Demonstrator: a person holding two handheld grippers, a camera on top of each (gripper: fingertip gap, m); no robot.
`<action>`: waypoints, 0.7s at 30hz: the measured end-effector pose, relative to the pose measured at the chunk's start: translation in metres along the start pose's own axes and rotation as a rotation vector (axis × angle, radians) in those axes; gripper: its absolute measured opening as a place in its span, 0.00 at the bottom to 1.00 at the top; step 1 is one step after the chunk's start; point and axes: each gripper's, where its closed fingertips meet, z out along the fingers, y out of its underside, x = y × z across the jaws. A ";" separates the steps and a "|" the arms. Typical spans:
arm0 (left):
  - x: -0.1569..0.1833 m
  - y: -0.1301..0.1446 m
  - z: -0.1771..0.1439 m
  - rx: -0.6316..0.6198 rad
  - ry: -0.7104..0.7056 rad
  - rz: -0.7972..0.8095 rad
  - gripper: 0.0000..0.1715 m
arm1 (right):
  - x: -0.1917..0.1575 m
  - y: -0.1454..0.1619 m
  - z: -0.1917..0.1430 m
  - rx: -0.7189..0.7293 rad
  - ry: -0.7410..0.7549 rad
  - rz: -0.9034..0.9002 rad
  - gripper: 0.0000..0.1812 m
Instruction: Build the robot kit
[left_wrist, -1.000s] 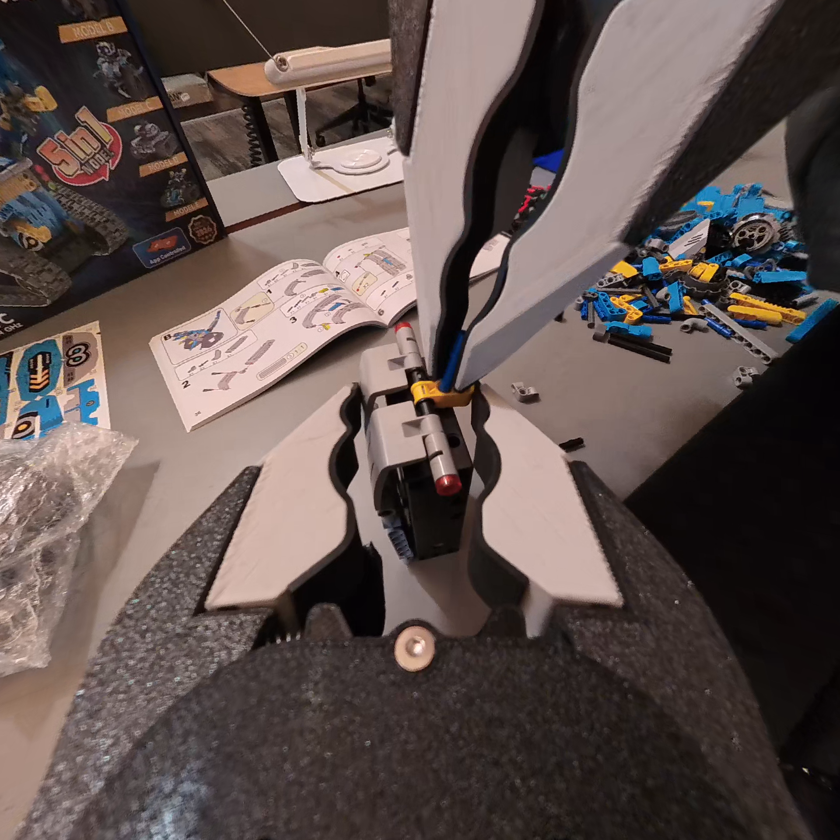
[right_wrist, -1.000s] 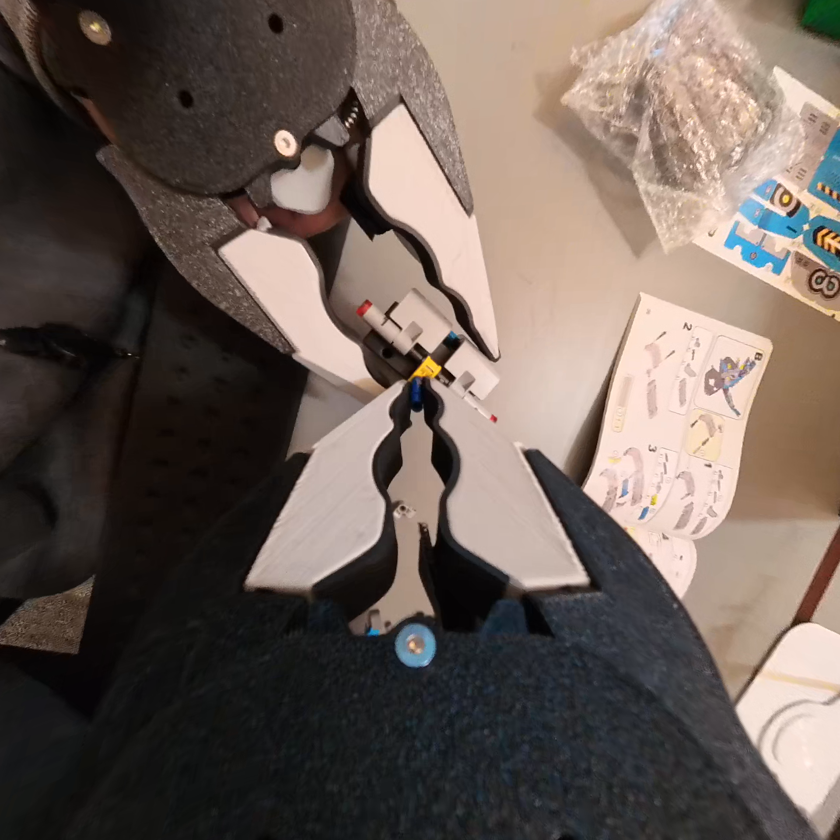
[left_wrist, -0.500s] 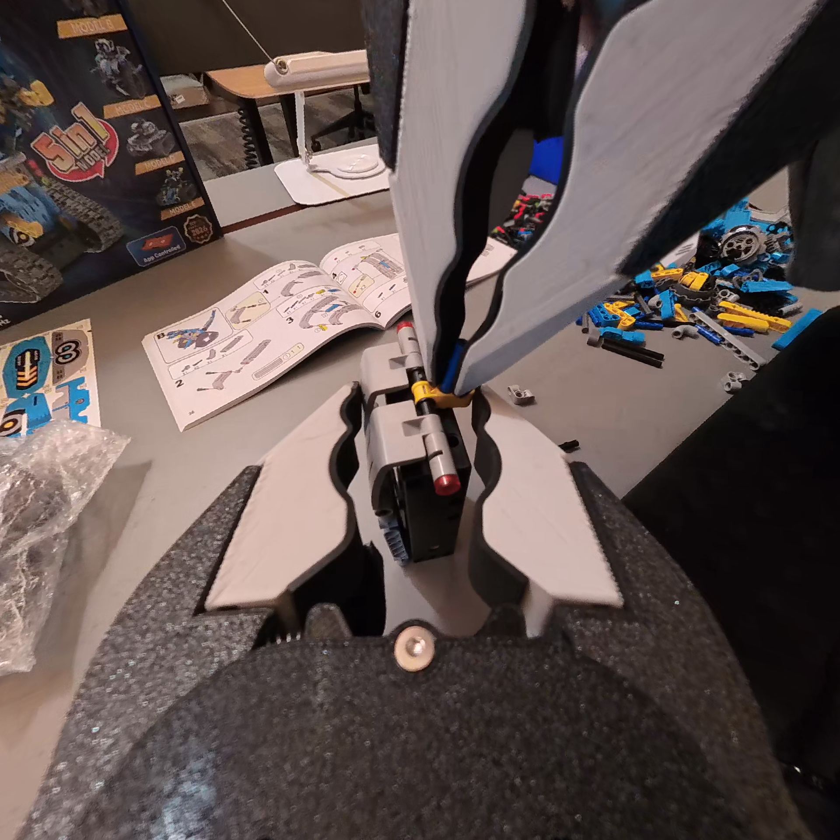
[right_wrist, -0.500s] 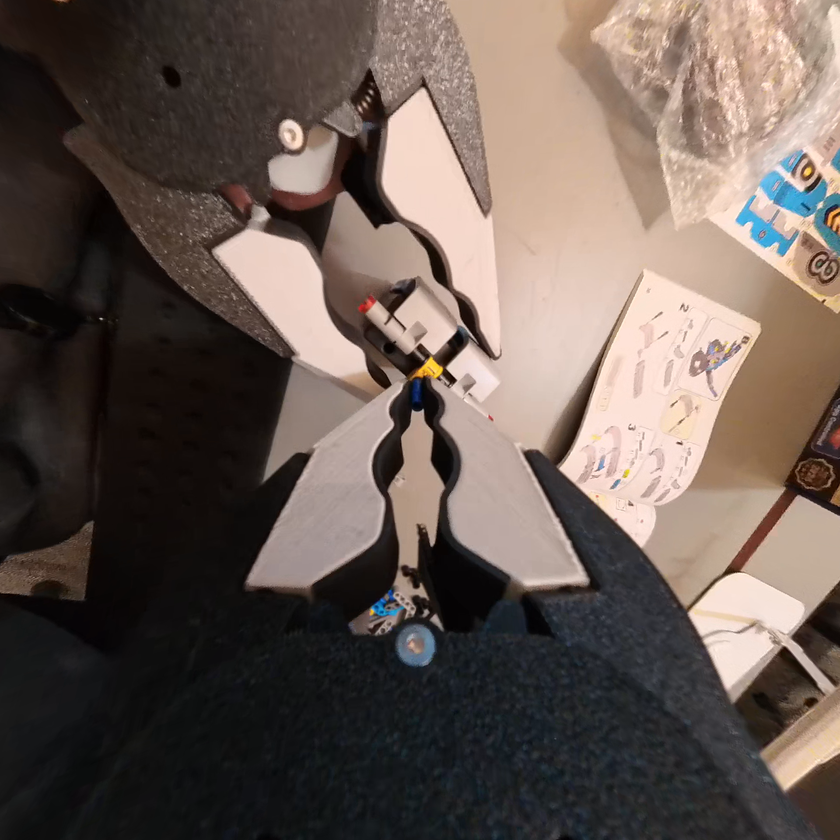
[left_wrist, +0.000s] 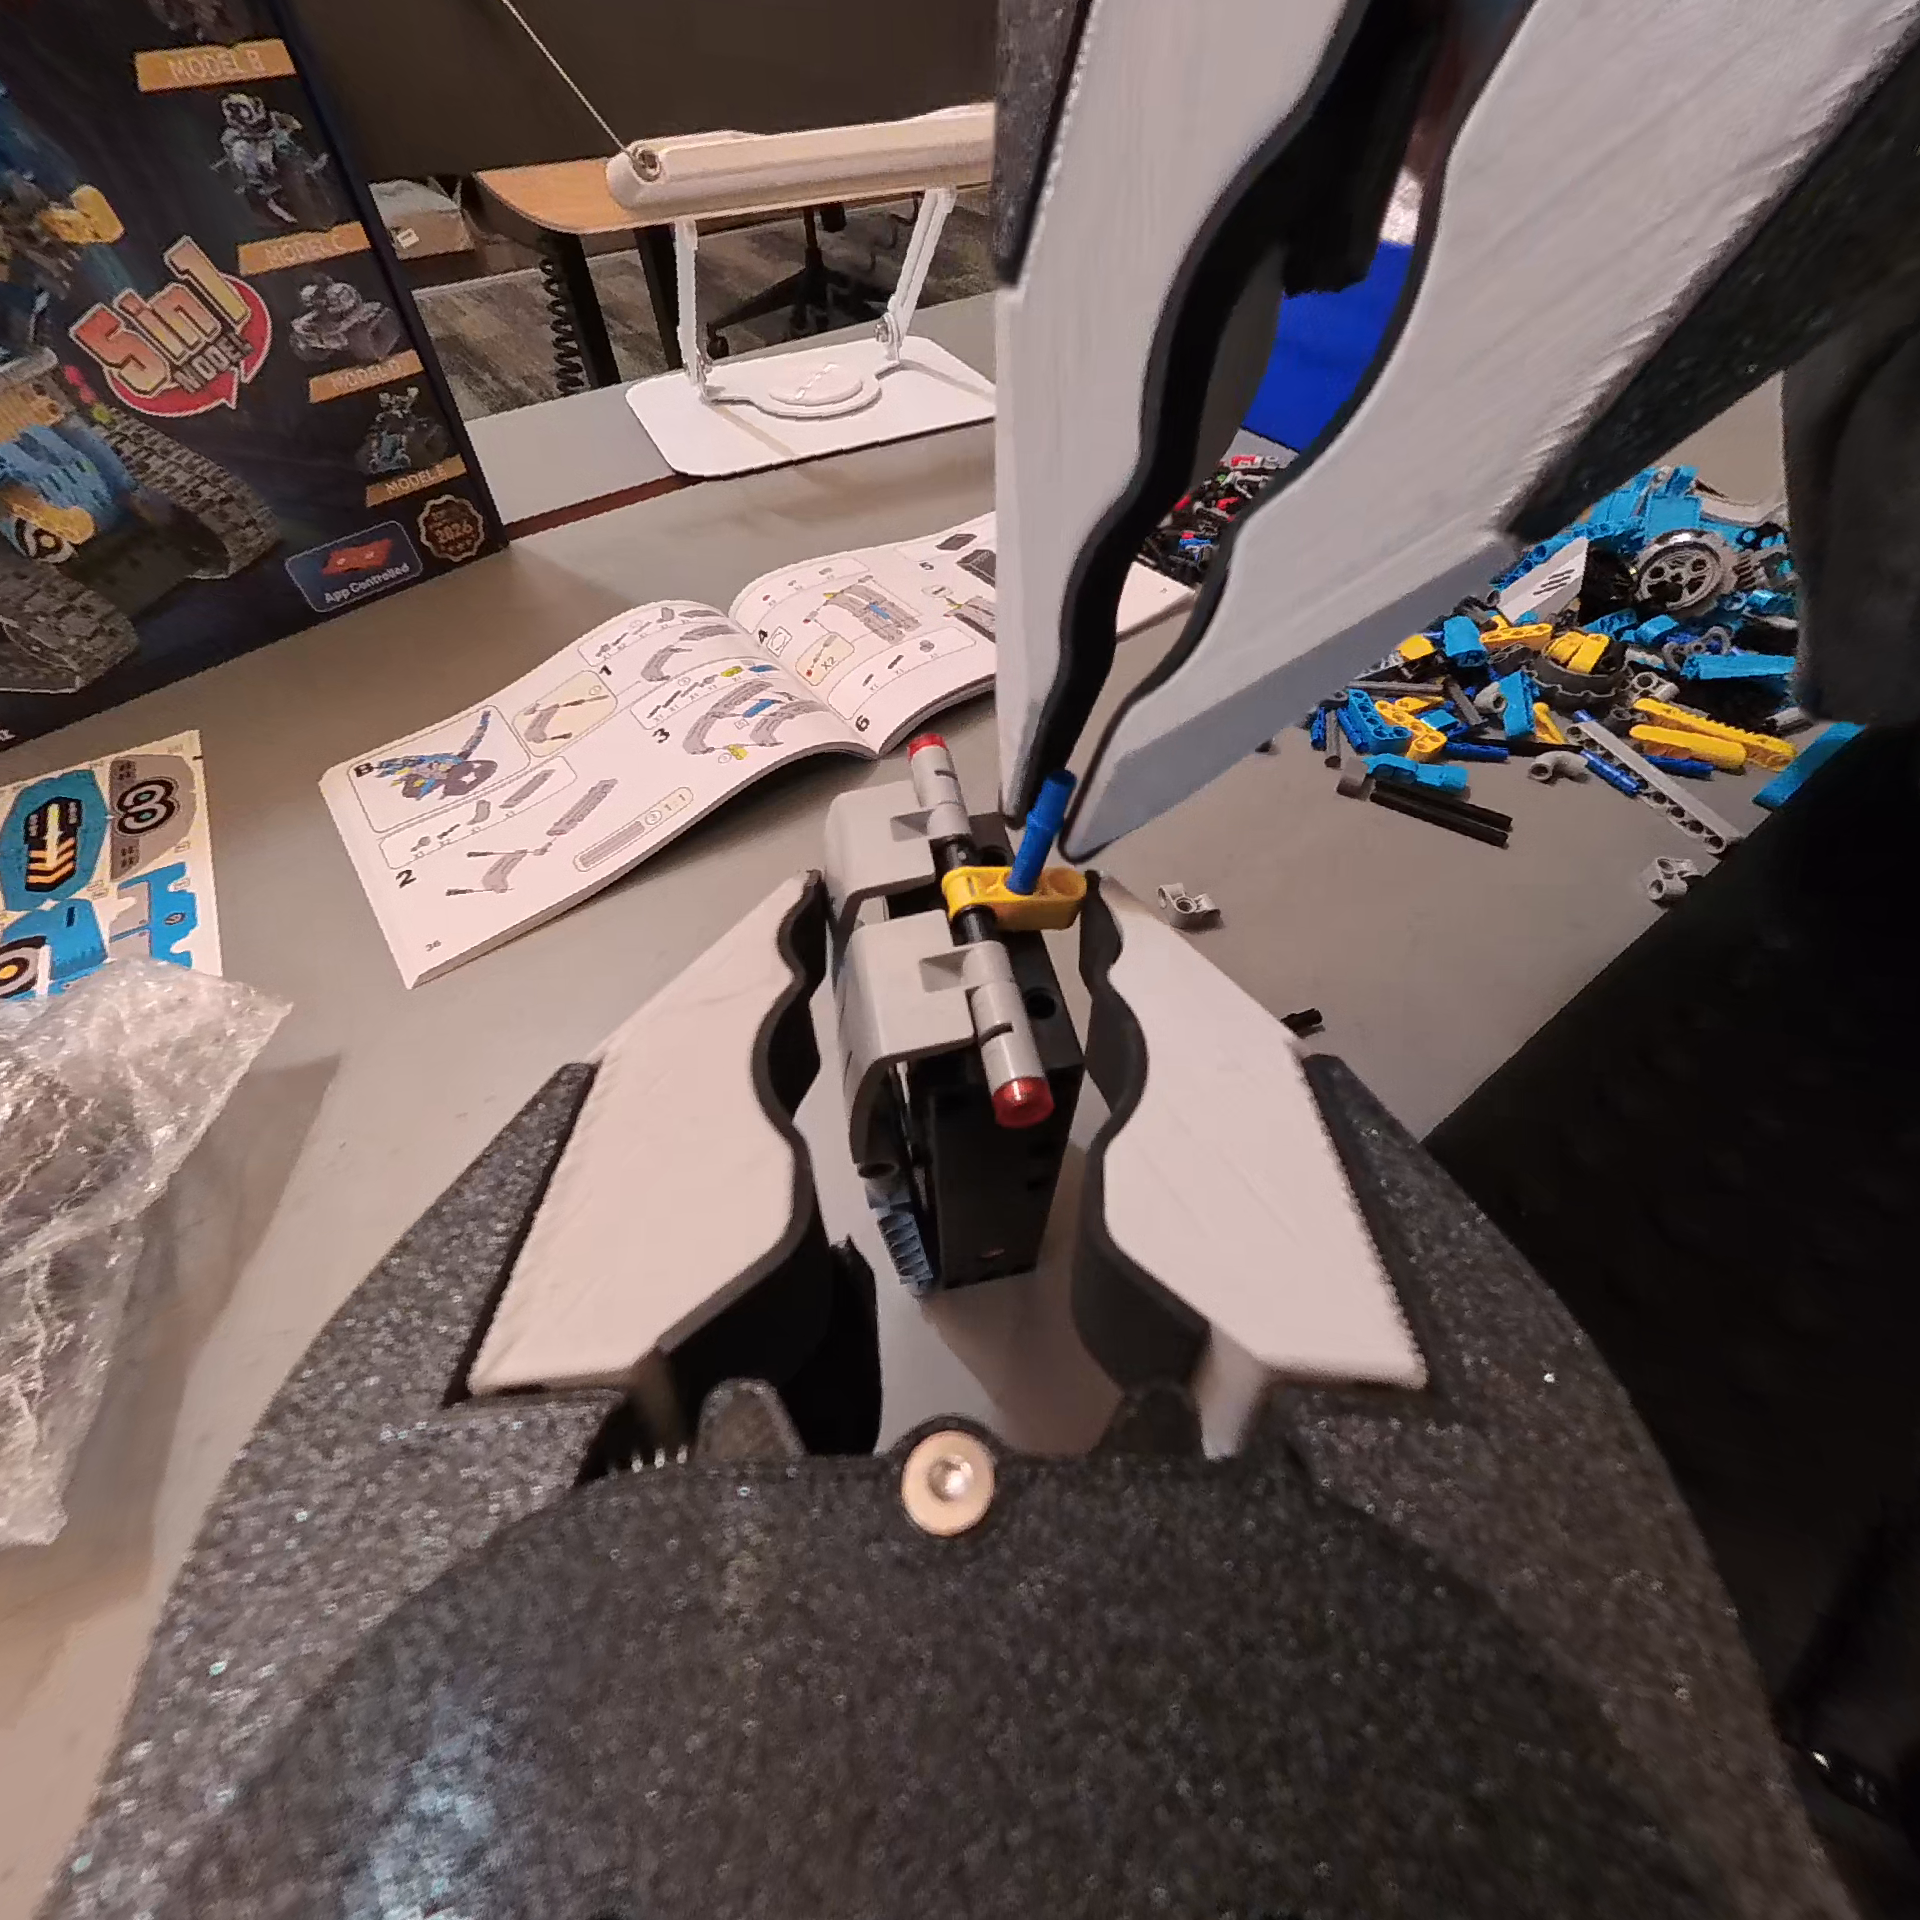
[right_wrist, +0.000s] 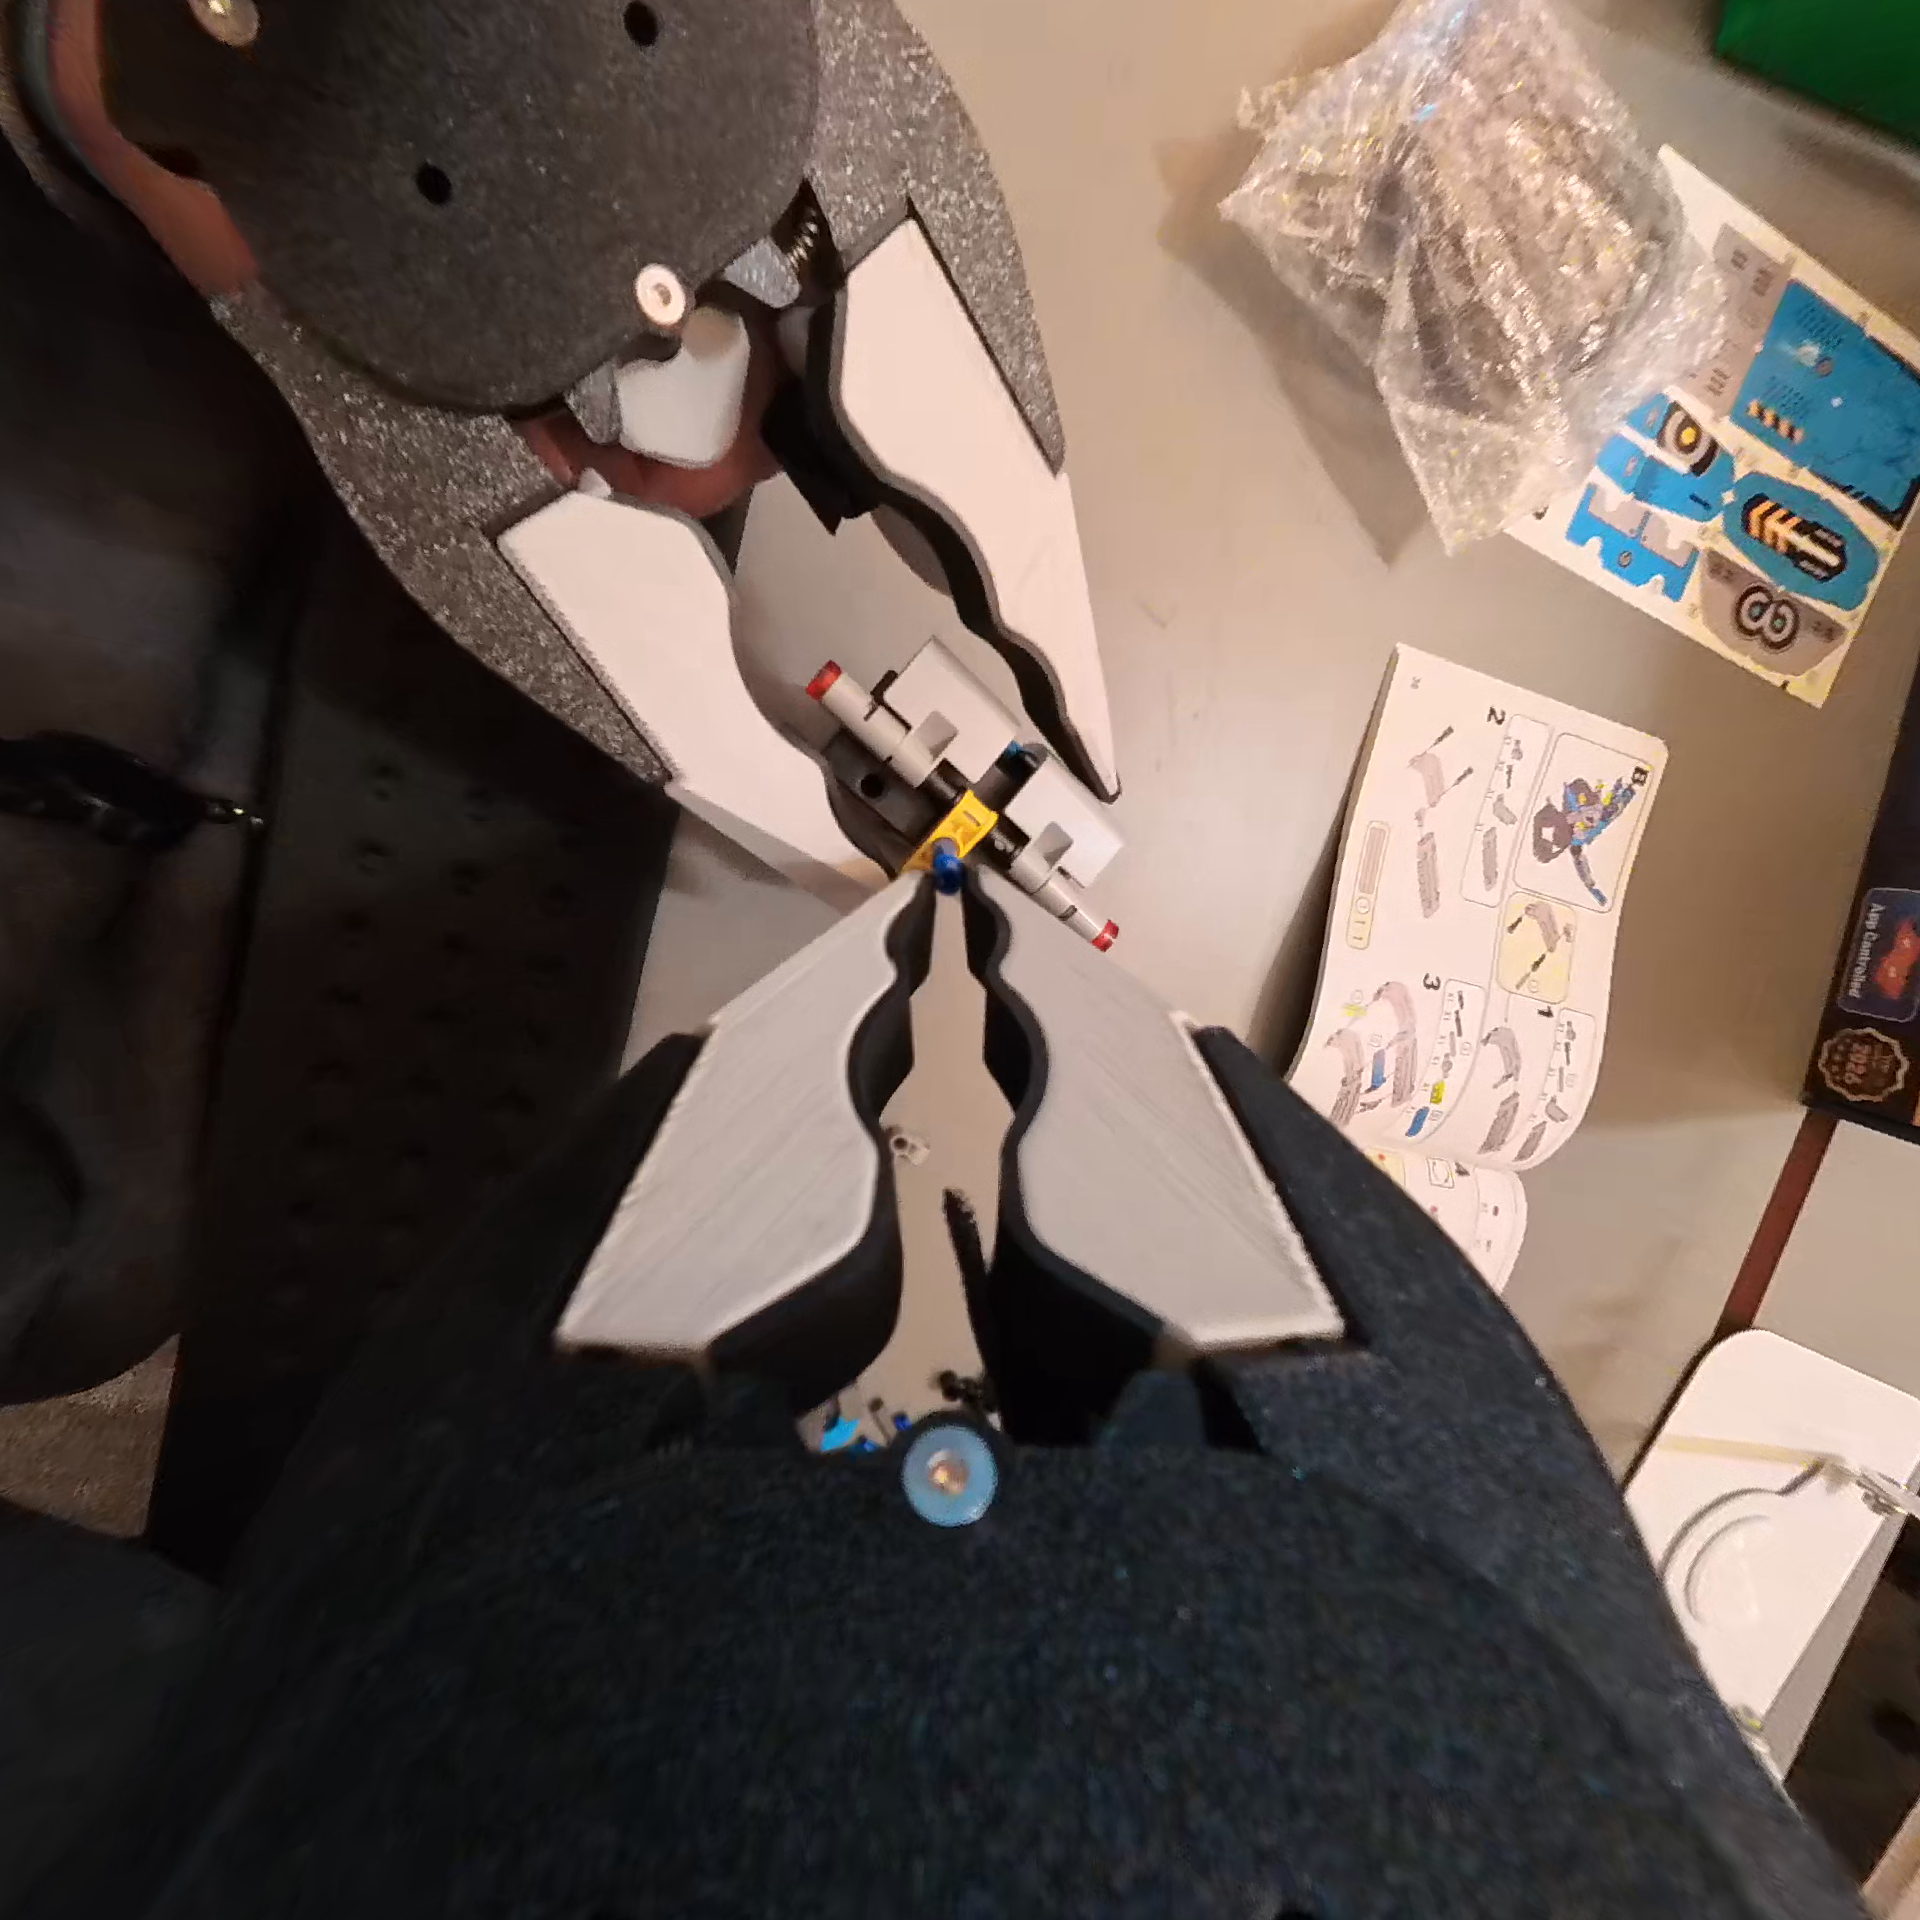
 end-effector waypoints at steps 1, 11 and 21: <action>0.000 0.000 0.000 0.000 -0.001 -0.001 0.28 | 0.000 -0.001 0.000 0.012 0.001 0.002 0.02; 0.000 0.000 0.000 -0.001 -0.001 -0.006 0.28 | -0.001 -0.004 0.001 0.045 -0.001 -0.009 0.02; 0.000 0.000 0.000 0.000 0.004 -0.017 0.28 | -0.003 -0.007 -0.001 0.077 -0.012 0.008 0.06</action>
